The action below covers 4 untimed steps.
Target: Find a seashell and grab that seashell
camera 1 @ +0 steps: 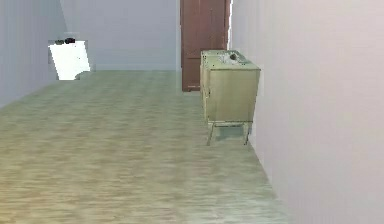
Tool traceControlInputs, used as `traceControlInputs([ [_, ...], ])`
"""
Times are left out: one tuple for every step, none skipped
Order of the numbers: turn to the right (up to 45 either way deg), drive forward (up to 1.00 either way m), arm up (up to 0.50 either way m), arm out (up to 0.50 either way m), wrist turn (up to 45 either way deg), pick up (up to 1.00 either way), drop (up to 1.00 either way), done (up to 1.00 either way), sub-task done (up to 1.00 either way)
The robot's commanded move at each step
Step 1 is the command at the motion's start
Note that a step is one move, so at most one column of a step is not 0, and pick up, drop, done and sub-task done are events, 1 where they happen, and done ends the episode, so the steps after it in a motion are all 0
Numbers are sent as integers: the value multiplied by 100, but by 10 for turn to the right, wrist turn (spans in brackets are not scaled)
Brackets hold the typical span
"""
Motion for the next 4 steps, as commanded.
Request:
traceControlInputs([
  [60,0,0,0,0,0,0,0,0],
  [0,100,0,0,0,0,0,0,0],
  [0,45,0,0,0,0,0,0,0],
  [-450,0,0,0,0,0,0,0,0],
])
